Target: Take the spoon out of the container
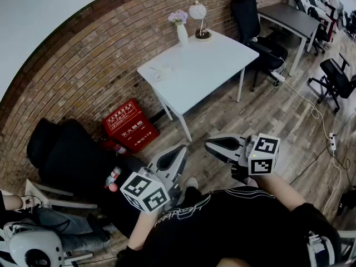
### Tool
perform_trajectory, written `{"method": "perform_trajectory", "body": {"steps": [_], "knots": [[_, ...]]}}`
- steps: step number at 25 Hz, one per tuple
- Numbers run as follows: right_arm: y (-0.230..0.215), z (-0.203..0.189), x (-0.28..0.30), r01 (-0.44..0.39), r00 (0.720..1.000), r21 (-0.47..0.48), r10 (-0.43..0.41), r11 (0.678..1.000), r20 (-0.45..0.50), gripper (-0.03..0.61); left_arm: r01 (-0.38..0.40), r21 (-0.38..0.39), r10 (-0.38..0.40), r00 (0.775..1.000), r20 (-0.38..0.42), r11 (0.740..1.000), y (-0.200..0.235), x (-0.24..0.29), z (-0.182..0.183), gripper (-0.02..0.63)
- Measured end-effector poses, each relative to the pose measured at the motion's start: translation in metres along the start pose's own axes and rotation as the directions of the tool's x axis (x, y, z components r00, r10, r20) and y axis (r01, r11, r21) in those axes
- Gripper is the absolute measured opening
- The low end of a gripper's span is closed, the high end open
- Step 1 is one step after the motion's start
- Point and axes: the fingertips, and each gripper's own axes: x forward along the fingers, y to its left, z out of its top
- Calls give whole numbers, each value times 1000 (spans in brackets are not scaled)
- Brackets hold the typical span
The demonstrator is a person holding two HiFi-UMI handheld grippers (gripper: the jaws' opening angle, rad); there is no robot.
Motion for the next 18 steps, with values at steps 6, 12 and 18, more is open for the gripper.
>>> {"method": "perform_trajectory", "body": {"steps": [6, 12, 18], "knots": [[5, 4, 2, -4, 1000, -6, 4, 1000, 2, -3, 8, -12, -8, 1000, 1, 1000, -1, 1, 3, 5], [-1, 3, -5, 30, 999, -1, -30, 1000, 12, -3, 29, 7, -29, 1000, -5, 1000, -5, 4, 3, 5], [-14, -6, -6, 53, 999, 15, -53, 998, -5, -3, 32, -9, -32, 999, -12, 999, 4, 11, -4, 5]]}}
